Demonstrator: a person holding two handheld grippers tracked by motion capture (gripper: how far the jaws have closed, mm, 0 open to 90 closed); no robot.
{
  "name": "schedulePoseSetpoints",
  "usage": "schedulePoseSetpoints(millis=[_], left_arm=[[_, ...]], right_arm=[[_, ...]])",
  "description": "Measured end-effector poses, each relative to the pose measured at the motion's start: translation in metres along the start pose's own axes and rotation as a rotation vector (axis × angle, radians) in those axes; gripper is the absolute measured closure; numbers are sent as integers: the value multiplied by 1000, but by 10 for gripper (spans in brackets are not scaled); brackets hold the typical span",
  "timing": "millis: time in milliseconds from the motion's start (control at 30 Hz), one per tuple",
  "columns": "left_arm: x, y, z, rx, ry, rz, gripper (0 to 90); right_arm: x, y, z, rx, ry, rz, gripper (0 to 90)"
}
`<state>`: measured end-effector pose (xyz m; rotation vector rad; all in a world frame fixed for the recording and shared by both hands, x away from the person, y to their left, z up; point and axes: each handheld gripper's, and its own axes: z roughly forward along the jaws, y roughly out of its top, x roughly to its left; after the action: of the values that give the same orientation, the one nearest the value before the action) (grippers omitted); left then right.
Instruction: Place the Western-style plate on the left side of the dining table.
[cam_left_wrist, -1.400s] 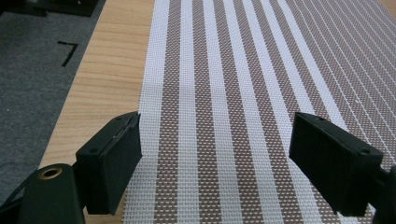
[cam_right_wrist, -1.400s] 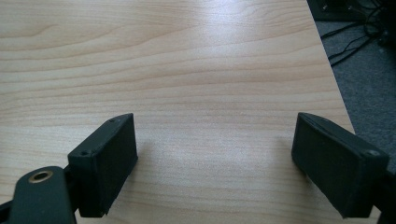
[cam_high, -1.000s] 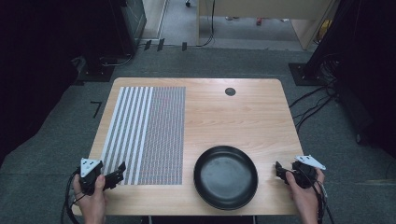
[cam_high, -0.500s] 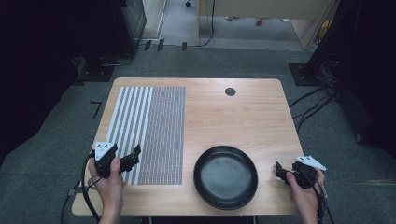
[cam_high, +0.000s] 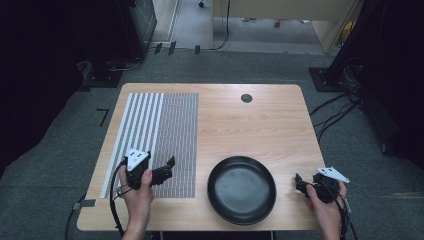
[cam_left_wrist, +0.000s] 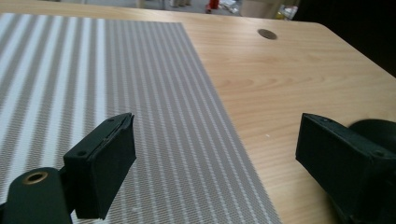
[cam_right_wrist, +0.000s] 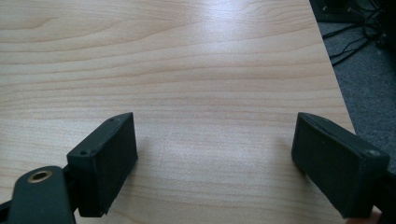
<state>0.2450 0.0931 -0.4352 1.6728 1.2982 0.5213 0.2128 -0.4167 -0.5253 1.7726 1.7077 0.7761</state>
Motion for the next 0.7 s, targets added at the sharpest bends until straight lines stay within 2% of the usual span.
schedulePoseSetpoints(millis=[67, 133, 367, 533, 700], left_arm=[[-3, 0, 1, 2, -13, 0, 118], [-14, -2, 4, 14, -50, 15, 119], [-26, -5, 6, 29, -79, 34, 126], [-40, -11, 11, 58, -118, 60, 127], [-45, -16, 17, 86, -144, 56, 127]], right_arm=[[0, 0, 0, 0, 2, -2, 134], [0, 0, 0, 0, 3, -4, 133], [0, 0, 0, 0, 3, -5, 133], [1, 0, -1, -1, -6, 6, 141], [1, -1, -1, -5, -6, 17, 144]])
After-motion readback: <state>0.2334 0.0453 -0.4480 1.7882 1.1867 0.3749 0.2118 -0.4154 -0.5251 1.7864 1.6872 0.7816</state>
